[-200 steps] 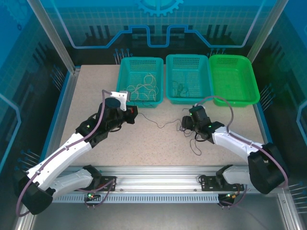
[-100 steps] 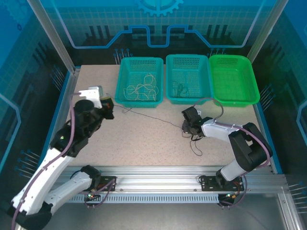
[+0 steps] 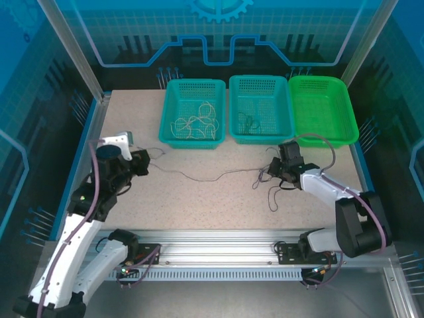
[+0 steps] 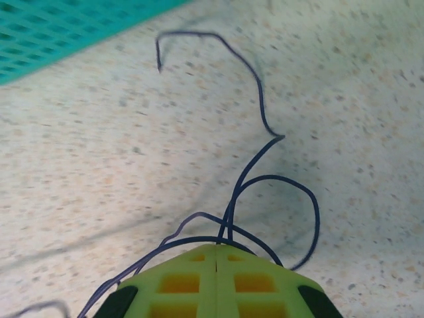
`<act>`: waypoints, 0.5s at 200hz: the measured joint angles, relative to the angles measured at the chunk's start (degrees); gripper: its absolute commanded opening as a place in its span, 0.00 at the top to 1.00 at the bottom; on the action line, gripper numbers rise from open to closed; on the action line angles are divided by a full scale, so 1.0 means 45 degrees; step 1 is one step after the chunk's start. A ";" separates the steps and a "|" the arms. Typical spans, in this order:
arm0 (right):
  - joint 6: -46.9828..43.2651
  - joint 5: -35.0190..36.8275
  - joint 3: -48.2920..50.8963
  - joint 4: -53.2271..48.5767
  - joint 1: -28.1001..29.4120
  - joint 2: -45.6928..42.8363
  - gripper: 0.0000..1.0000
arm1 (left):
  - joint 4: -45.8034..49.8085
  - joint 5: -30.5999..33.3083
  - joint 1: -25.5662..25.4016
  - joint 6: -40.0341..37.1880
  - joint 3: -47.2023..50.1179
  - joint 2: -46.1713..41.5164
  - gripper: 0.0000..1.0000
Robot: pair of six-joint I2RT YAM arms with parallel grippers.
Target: Untangle the cables
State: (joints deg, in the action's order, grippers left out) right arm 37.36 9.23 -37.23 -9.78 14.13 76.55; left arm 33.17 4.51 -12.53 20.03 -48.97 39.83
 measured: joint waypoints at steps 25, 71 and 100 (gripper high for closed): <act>-0.0631 -0.0787 -0.0398 -0.0049 0.0019 -0.0544 1.00 | 0.0010 -0.0646 0.0000 0.0146 0.1035 0.0117 0.51; -0.1331 -0.2501 -0.1559 -0.0199 0.0102 -0.0826 1.00 | -0.1749 -0.2545 -0.0102 0.0219 0.1171 0.0180 0.54; -0.1413 -0.3677 -0.1987 -0.0369 0.0389 -0.1059 1.00 | -0.4532 -0.3895 -0.2365 0.0044 0.1506 0.1870 0.50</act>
State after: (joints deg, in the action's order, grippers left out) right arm 31.00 -7.31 -46.17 -11.44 15.88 71.79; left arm 12.78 -13.02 -23.18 20.23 -42.19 48.25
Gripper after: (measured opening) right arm 0.052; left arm 0.482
